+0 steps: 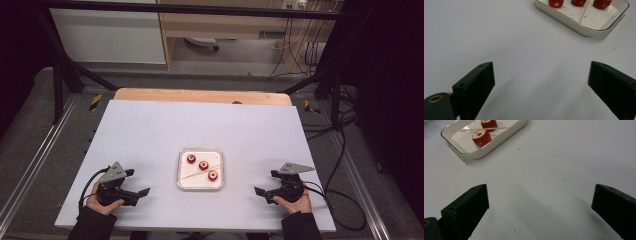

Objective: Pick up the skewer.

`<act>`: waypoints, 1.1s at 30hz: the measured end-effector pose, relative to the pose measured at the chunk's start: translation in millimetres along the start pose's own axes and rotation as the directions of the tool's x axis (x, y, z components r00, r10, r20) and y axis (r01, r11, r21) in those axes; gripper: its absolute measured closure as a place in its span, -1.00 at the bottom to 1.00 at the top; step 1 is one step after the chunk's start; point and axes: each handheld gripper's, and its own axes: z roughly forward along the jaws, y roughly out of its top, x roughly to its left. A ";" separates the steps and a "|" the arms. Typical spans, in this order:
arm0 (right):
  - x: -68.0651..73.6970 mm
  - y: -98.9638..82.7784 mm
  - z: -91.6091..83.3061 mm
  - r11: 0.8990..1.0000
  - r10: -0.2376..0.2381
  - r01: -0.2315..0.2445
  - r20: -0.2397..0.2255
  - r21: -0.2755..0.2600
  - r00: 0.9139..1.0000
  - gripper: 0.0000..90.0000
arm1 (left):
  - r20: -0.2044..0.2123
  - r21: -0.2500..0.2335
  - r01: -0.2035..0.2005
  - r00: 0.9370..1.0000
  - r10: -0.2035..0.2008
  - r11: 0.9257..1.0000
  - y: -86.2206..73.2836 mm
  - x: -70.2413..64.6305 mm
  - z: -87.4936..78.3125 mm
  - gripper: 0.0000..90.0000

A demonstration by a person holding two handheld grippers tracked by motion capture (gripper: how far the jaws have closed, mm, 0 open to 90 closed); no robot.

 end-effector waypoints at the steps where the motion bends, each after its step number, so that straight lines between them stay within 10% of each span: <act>1: -0.2 0.0 0.1 1.000 -0.001 0.001 0.000 0.000 1.000 -0.97 | 0.000 0.003 -0.001 1.000 0.001 1.000 0.1 -0.3 0.6 -0.85; 33: -0.4 0.7 -0.5 1.000 -0.002 0.002 -0.004 -0.004 1.000 -0.97 | 0.031 0.034 -0.033 0.999 0.032 0.999 18.9 -19.8 14.5 -0.86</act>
